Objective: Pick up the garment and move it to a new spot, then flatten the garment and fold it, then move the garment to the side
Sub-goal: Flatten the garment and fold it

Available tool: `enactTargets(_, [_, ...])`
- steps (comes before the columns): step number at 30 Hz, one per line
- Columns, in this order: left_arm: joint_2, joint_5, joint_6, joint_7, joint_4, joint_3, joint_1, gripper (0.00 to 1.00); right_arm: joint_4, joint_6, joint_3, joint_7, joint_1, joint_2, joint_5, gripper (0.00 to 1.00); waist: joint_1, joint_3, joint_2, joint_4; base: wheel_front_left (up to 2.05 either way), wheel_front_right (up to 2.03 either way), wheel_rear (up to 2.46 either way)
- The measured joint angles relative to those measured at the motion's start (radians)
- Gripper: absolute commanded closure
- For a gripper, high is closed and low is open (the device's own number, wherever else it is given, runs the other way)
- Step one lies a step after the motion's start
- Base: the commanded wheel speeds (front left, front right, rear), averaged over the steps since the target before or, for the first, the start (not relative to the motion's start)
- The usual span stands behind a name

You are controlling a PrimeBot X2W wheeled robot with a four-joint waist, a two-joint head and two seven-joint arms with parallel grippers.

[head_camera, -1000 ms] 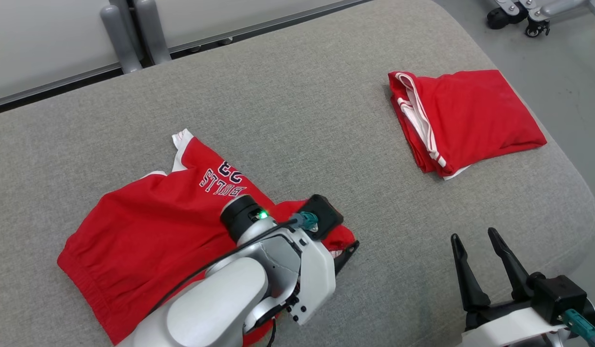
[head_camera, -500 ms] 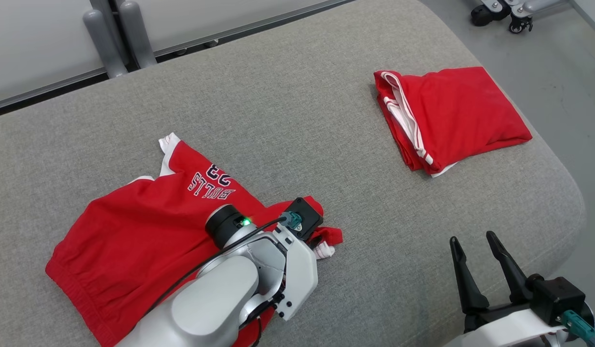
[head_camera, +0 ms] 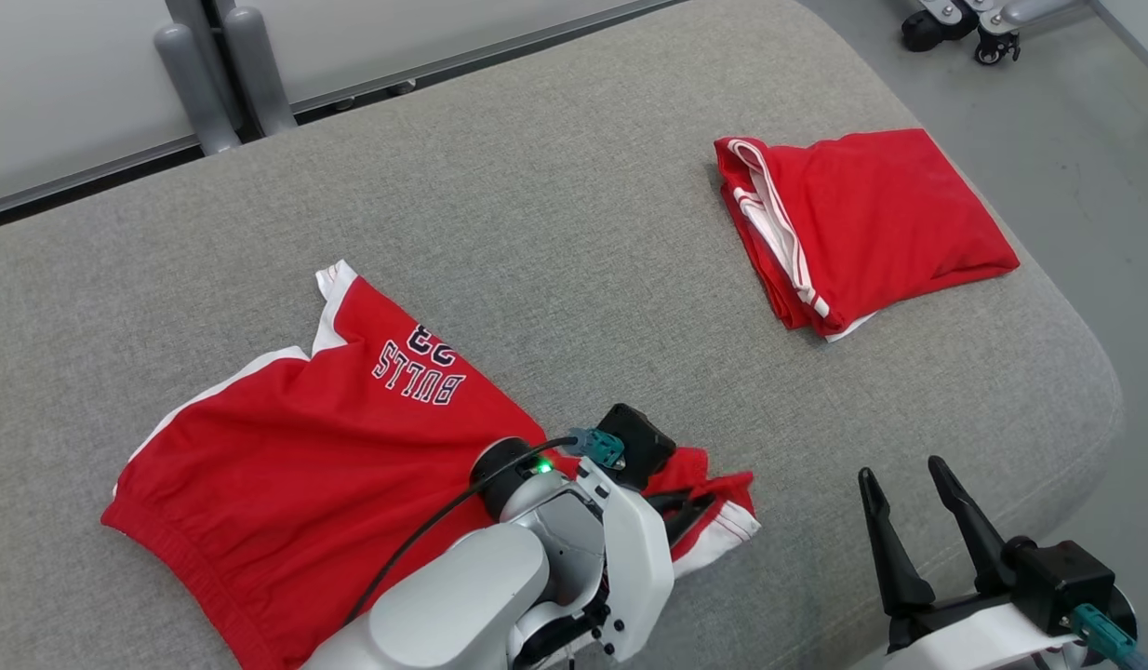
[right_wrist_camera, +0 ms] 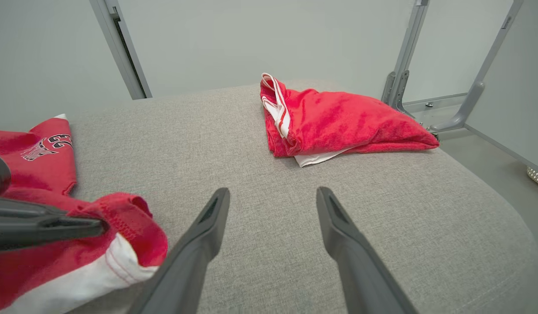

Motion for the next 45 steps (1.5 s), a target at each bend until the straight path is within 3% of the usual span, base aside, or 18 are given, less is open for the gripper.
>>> enactTargets(1, [-0.002, 0.019, 0.0, -0.017, 0.028, -0.009, -0.009, 0.0, 0.002, 0.0, 0.003, 0.0, 0.0, 0.0, 0.0, 0.0, 0.0001, 0.002, 0.0, -0.002, 0.0, 0.0, 0.0])
enactTargets(9, [-0.033, 0.113, 0.0, -0.181, 0.209, -0.08, -0.056, 0.0, 0.012, 0.0, 0.005, 0.0, -0.003, 0.0, -0.007, 0.0, 0.0, 0.005, 0.0, -0.004, 0.0, 0.0, 0.0])
enactTargets(15, [-0.037, 0.125, 0.048, -0.377, 0.217, -0.065, -0.075, 0.0, -0.005, 0.0, -0.017, 0.0, 0.0, 0.0, -0.025, 0.0, 0.0001, -0.01, 0.0, 0.029, 0.0, 0.0, 0.0])
enactTargets(21, [-0.031, 0.135, 0.188, -0.493, 0.119, 0.022, -0.044, 0.0, -0.067, 0.0, -0.068, 0.0, 0.012, -0.024, -0.046, 0.0, 0.0001, -0.045, 0.0, 0.096, 0.0, 0.0, 0.0])
enactTargets(27, [0.099, 0.208, 0.339, -0.5, -0.135, 0.226, 0.168, 0.0, -0.124, 0.0, -0.124, 0.0, 0.038, -0.049, -0.063, 0.0, 0.0, -0.101, 0.0, 0.193, 0.0, 0.0, 0.0])
enactTargets(32, [0.181, 0.272, 0.399, -0.5, -0.283, 0.395, 0.43, 0.0, -0.131, 0.0, -0.165, 0.0, 0.079, -0.058, -0.071, 0.0, 0.0, -0.154, 0.0, 0.282, 0.0, 0.0, 0.0])
enactTargets(35, [0.194, 0.315, 0.405, -0.5, -0.356, 0.545, 0.603, 0.0, -0.13, 0.0, -0.186, 0.0, 0.108, -0.054, -0.08, 0.0, 0.0001, -0.197, 0.0, 0.35, 0.0, 0.0, 0.0])
enactTargets(38, [0.185, 0.351, 0.38, -0.5, -0.378, 0.636, 0.698, 0.0, -0.119, 0.0, -0.192, 0.0, 0.118, -0.05, -0.084, 0.0, 0.0, -0.221, 0.0, 0.397, 0.0, 0.0, 0.0])
enactTargets(45, [0.137, 0.414, 0.232, -0.5, -0.364, 0.817, 0.83, 0.0, -0.088, 0.0, -0.182, 0.0, 0.139, -0.036, -0.092, 0.0, 0.0001, -0.265, 0.0, 0.471, 0.0, 0.0, 0.0])
